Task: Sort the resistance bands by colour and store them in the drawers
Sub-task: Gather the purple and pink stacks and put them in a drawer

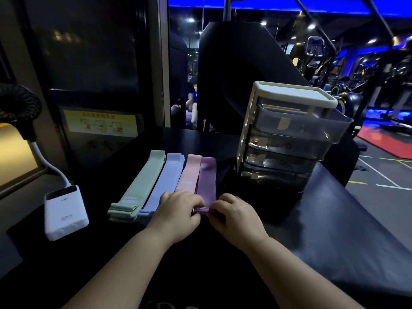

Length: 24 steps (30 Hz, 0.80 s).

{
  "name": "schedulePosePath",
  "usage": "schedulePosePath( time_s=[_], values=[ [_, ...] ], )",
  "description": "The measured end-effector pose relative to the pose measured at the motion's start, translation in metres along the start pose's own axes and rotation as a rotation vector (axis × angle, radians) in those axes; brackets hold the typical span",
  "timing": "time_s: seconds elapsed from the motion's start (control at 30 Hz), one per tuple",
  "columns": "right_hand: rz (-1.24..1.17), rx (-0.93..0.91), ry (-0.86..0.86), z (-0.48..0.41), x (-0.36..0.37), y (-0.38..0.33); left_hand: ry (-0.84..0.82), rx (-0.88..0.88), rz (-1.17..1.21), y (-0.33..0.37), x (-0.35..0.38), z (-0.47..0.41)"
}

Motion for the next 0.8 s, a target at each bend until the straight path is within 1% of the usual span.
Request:
schedulePosePath(
  time_s=[0.03, 0.1, 0.17, 0.23, 0.3, 0.33, 0.4, 0.57, 0.6, 0.73, 0.8],
  values=[
    [-0.067, 0.134, 0.001, 0.003, -0.008, 0.008, 0.027, -0.003, 0.039, 0.002, -0.003, -0.002],
    [-0.195, 0.484, -0.005, 0.02, -0.016, 0.034, 0.069, 0.006, 0.108, 0.011, -0.009, -0.005],
    [-0.33, 0.84, -0.1, 0.042, -0.015, 0.053, 0.096, 0.024, 0.139, 0.023, -0.013, -0.007],
    [-0.633, 1.084, -0.172, 0.059, -0.004, 0.056, 0.098, 0.043, 0.156, 0.036, -0.011, -0.009],
    [-0.924, 1.219, -0.188, 0.066, 0.002, 0.05, 0.07, 0.069, 0.151, 0.05, -0.006, -0.011],
    [-1.011, 1.242, -0.173, 0.066, 0.001, 0.048, 0.056, 0.082, 0.143, 0.057, -0.002, -0.011],
    [-1.091, 1.251, -0.128, 0.067, -0.002, 0.05, 0.032, 0.097, 0.135, 0.07, 0.004, -0.012],
    [-1.154, 1.251, 0.032, 0.074, -0.013, 0.065, -0.017, 0.135, 0.148, 0.097, 0.021, -0.008],
    [-1.125, 1.233, 0.039, 0.075, -0.017, 0.068, -0.03, 0.148, 0.152, 0.101, 0.025, -0.007],
    [-0.849, 1.186, 0.014, 0.084, -0.037, 0.088, -0.079, 0.188, 0.172, 0.109, 0.033, -0.007],
    [-0.752, 1.169, 0.039, 0.089, -0.05, 0.099, -0.146, 0.171, 0.182, 0.108, 0.038, -0.009]
  ],
)
Point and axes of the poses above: each hand's wrist, its own z-axis away from the middle knuckle, its own x-axis out of the palm, y = z × x, the point moved 9 cm from there along -z, towards the middle knuckle, and after that the axes turned 7 degrees about -x, right-handed, at the moved point
